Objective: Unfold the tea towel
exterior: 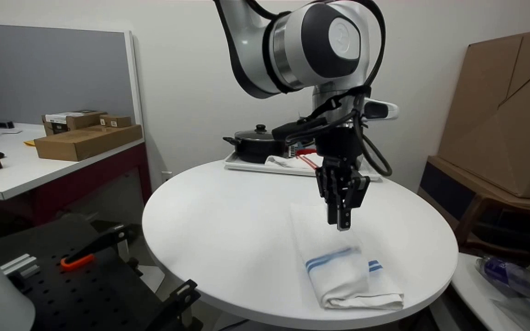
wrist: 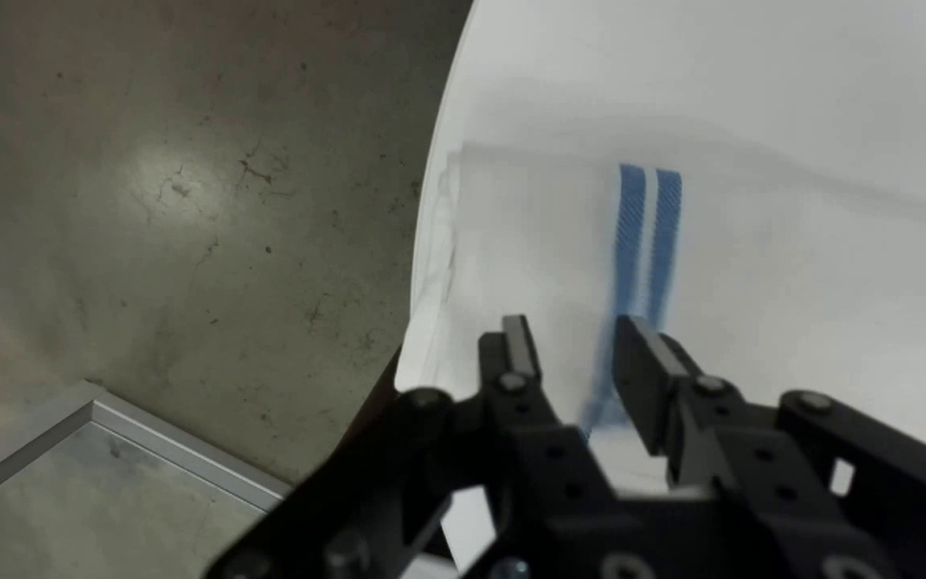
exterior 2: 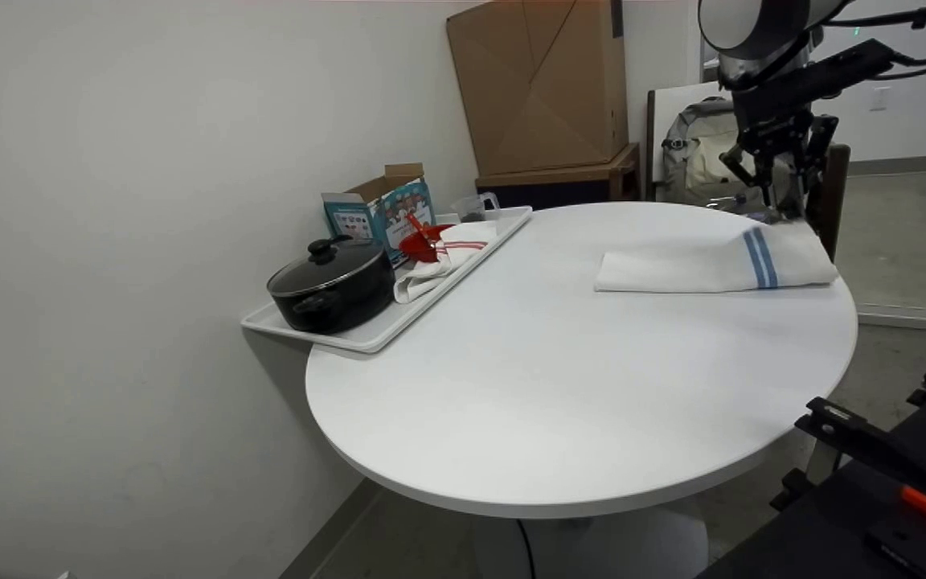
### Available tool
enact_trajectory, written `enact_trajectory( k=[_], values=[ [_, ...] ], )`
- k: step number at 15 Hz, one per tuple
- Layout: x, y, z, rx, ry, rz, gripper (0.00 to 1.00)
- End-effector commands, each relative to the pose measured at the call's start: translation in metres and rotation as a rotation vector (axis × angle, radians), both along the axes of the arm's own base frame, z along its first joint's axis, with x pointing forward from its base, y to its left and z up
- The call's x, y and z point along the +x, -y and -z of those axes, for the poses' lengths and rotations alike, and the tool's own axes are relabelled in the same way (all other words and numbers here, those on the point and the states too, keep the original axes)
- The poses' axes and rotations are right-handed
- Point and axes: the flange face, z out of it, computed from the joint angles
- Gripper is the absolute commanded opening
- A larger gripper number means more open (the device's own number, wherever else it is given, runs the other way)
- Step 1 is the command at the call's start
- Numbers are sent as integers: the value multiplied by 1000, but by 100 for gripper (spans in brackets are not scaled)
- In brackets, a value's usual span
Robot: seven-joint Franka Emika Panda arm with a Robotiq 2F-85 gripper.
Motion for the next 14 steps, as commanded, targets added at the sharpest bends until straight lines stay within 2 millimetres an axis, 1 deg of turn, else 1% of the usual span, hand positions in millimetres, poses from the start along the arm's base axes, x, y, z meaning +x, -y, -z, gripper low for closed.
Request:
enact_trajectory(
  k=[1,4,6,7,8,10,14],
  values=[
    [-14,-3,-5,10,-8,20,66],
    [-17,-1,-7,23,-15,21,88],
    [-18,-2,-9,101,-35,-30,100],
    [-18,-6,-10,145,-48,-88,100],
    [-16,-5,-11,172,-65,-128,100],
    [-11,5,-13,209,-121,-229,100],
    [1,31,-27,159,-234,-368,100]
  ],
)
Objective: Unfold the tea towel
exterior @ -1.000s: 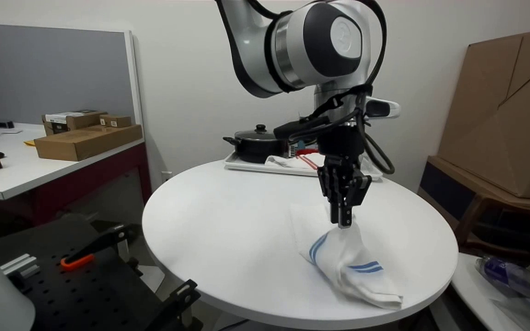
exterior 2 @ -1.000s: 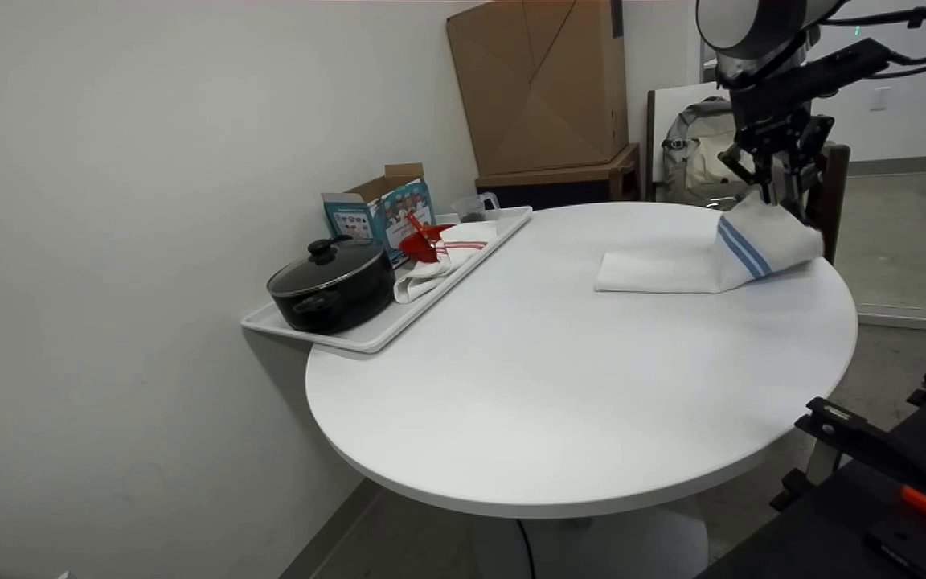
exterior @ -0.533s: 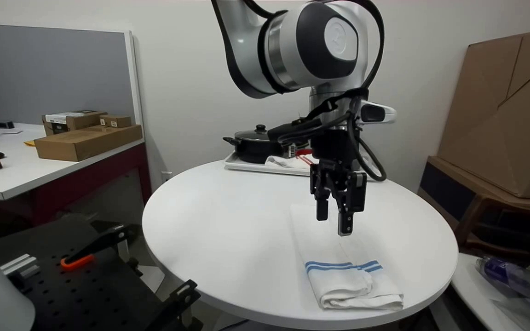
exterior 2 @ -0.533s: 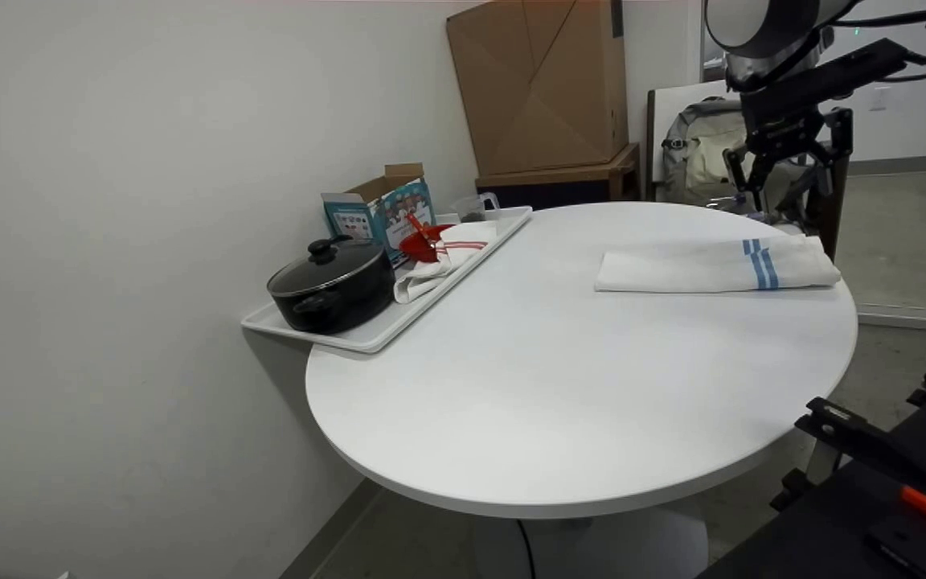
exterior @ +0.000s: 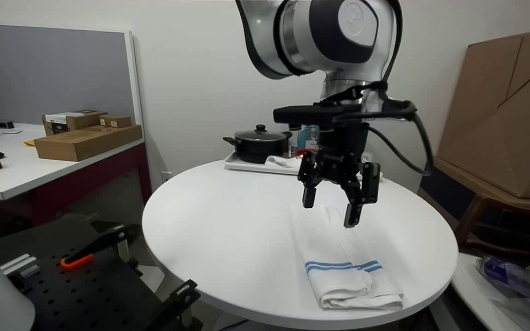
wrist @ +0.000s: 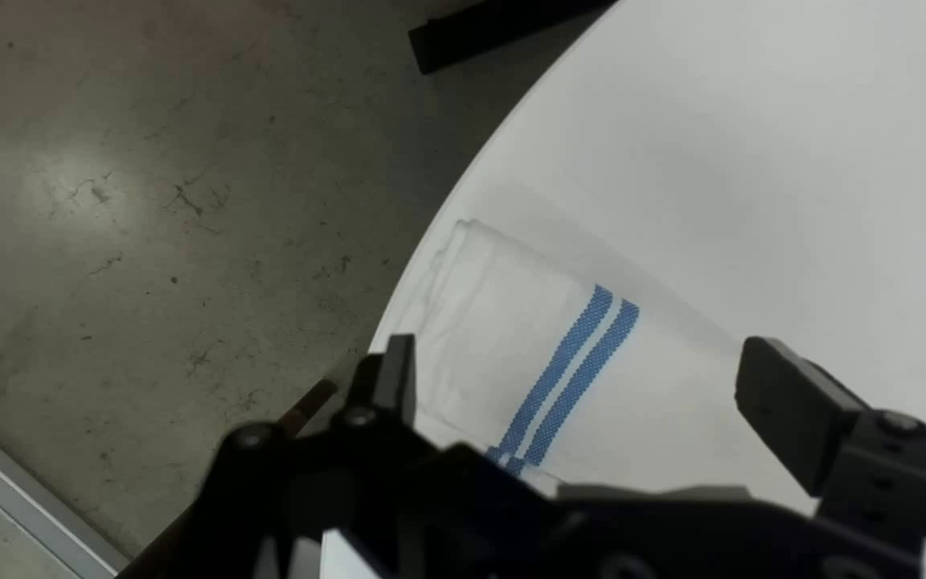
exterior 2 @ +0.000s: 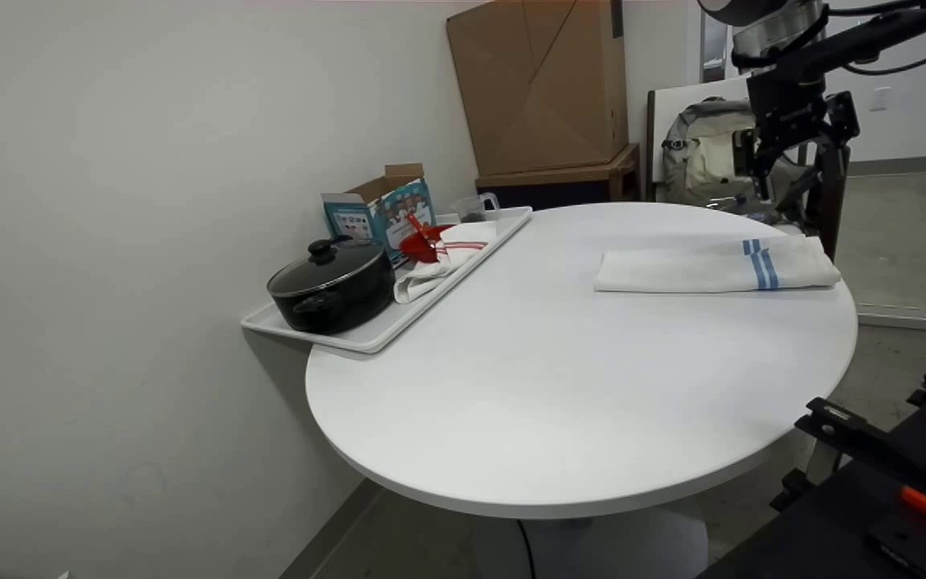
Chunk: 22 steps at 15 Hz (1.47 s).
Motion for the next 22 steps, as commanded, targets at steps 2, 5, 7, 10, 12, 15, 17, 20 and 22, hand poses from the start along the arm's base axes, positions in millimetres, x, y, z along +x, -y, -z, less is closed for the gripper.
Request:
enact_trajectory(
  k=[2,5,7,10,12,15,17,20,22],
  values=[
    [20,27,-19,-56,-82,-177,100],
    [31,32,-18,-72,-92,-270,100],
    [36,36,-12,-59,-88,-294,100],
    [38,49,0,-44,-96,-309,100],
    [38,62,7,-41,-104,-313,100],
    [38,80,16,-32,-101,-306,100],
    [38,88,21,-15,-103,-309,100],
    [42,90,33,61,-82,-302,100],
    [49,88,42,99,-60,-295,100]
  ],
)
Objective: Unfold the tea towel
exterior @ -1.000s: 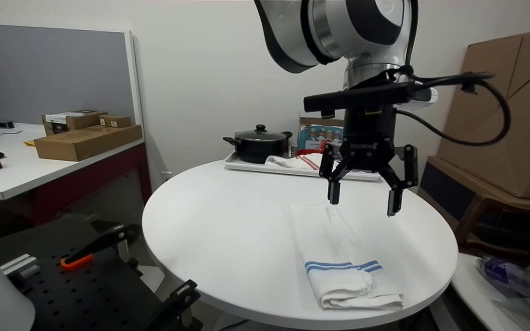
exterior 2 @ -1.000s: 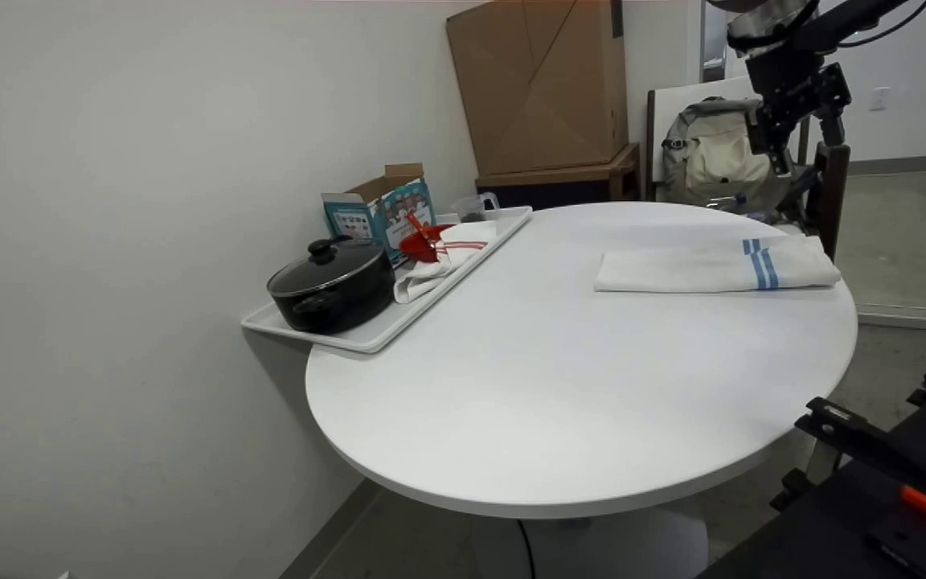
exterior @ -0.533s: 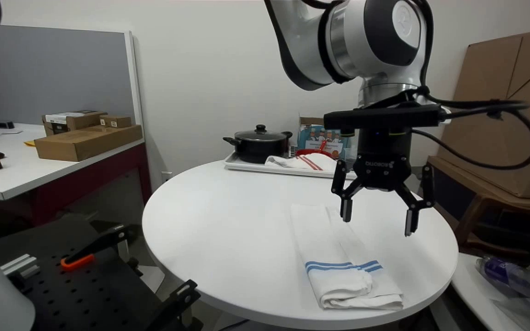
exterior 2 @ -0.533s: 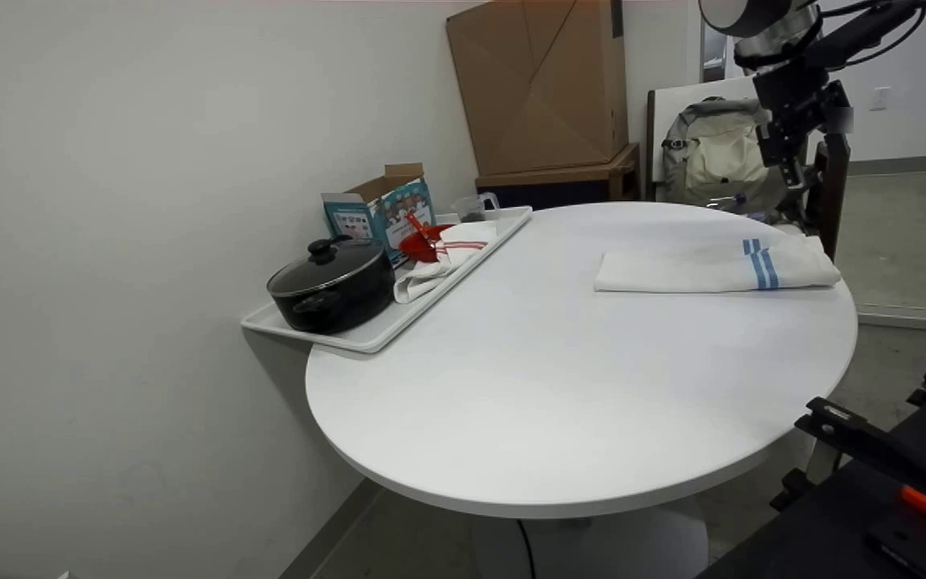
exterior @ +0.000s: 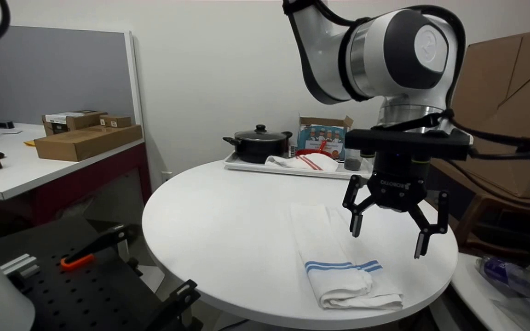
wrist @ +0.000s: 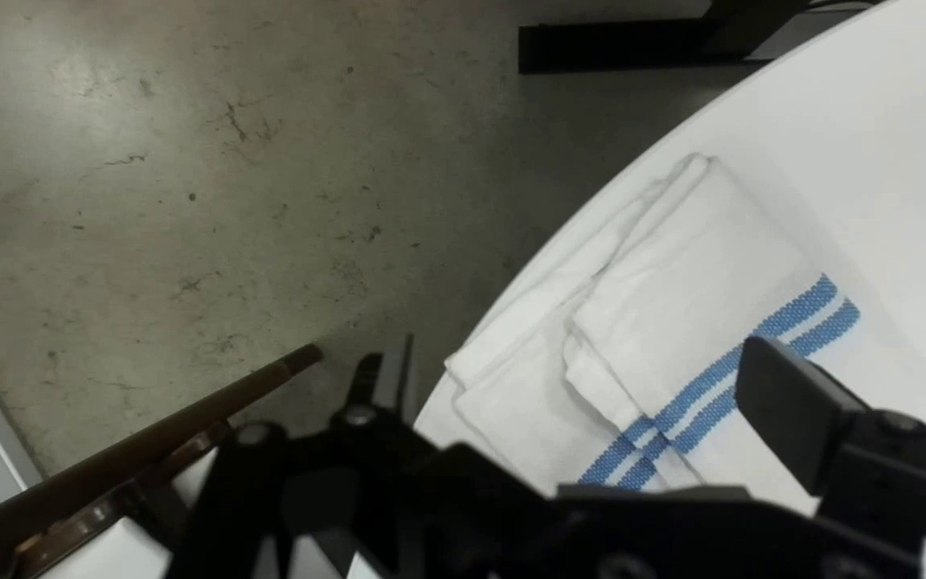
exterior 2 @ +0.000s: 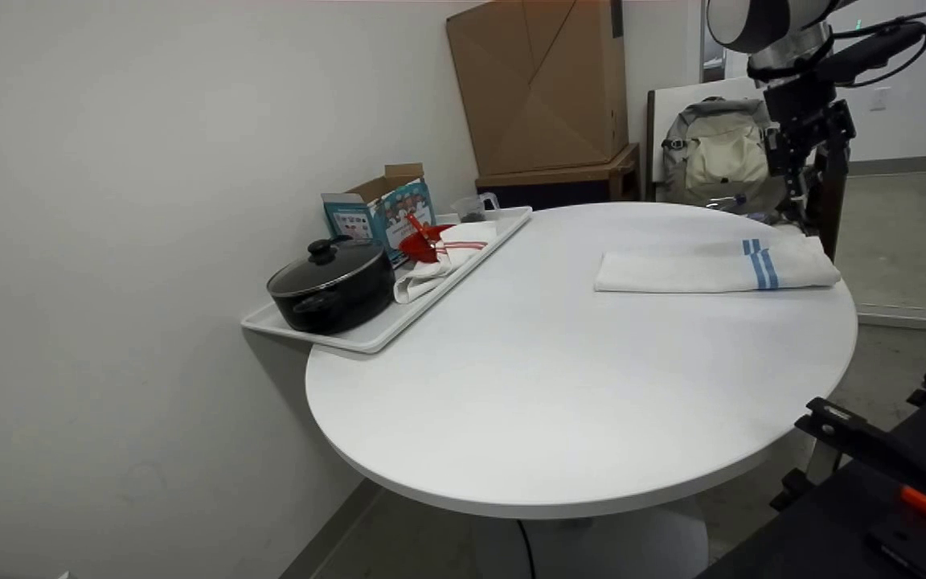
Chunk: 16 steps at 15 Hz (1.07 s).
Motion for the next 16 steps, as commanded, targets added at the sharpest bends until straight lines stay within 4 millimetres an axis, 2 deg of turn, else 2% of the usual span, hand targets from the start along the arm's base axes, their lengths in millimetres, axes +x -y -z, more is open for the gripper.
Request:
enact_trajectory(
  k=[1,9,16],
  values=[
    [17,0,18,77,26,-6,100],
    [27,-11,65,123,10,-38,100],
    [25,-9,77,131,2,-42,100]
  ],
)
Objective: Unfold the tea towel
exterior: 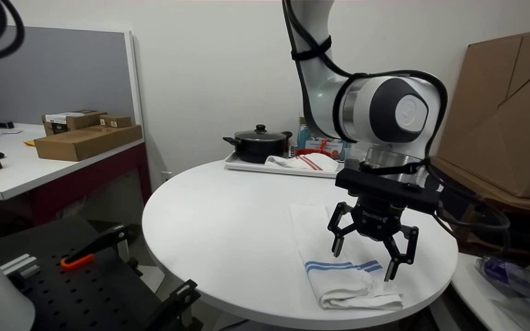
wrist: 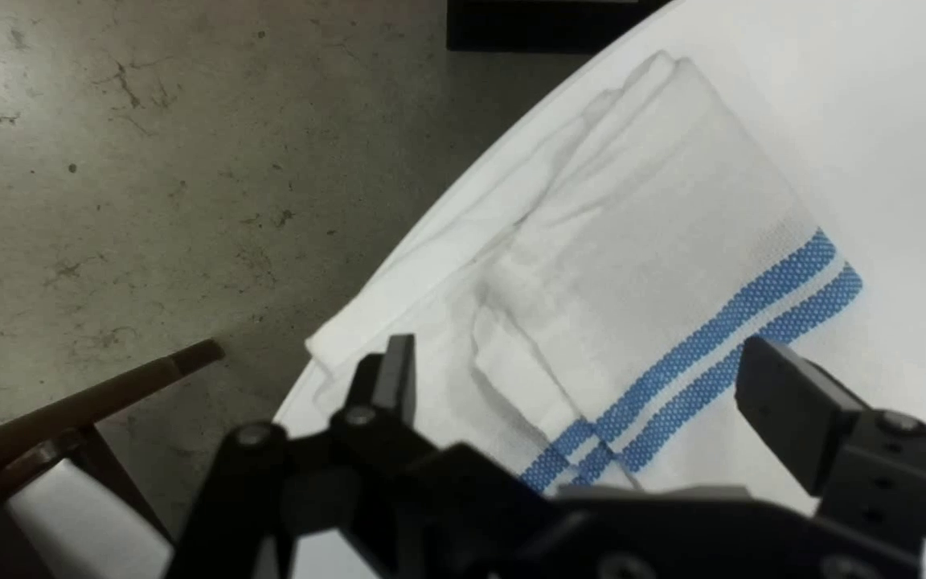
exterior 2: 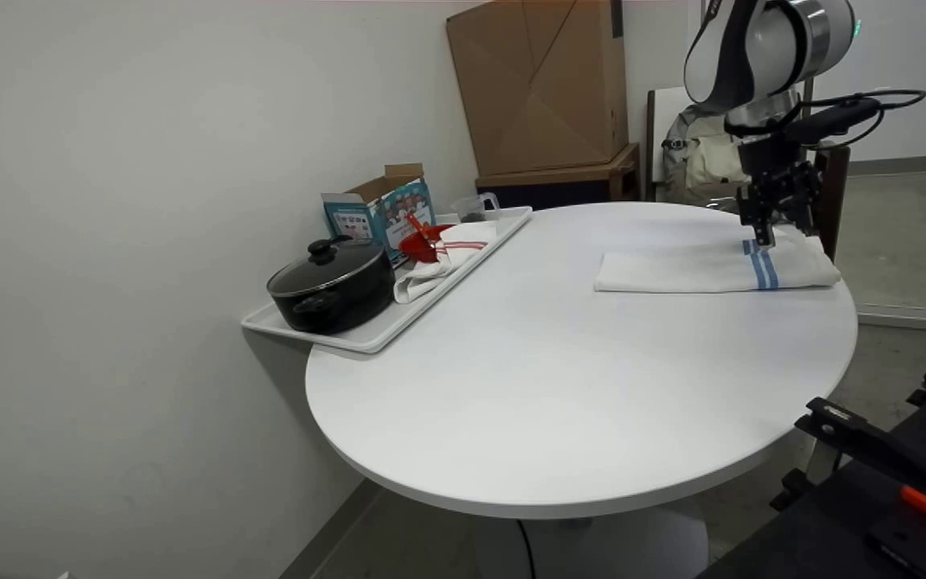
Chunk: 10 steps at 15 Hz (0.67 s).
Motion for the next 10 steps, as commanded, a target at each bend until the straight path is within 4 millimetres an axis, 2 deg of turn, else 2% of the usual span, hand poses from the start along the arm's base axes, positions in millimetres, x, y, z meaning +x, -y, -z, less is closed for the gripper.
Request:
enact_trajectory(
  k=[1,3,4,5,6,9,10],
  values=[
    [3,7,4,24,17,-5,98],
    [0,8,7,28,14,0,98],
    [-2,9,10,32,12,5,88],
    [-3,9,13,35,8,8,71],
    [-5,10,15,37,6,11,65],
    [-8,12,22,41,0,18,41],
    [-9,13,24,42,-1,19,43]
  ],
)
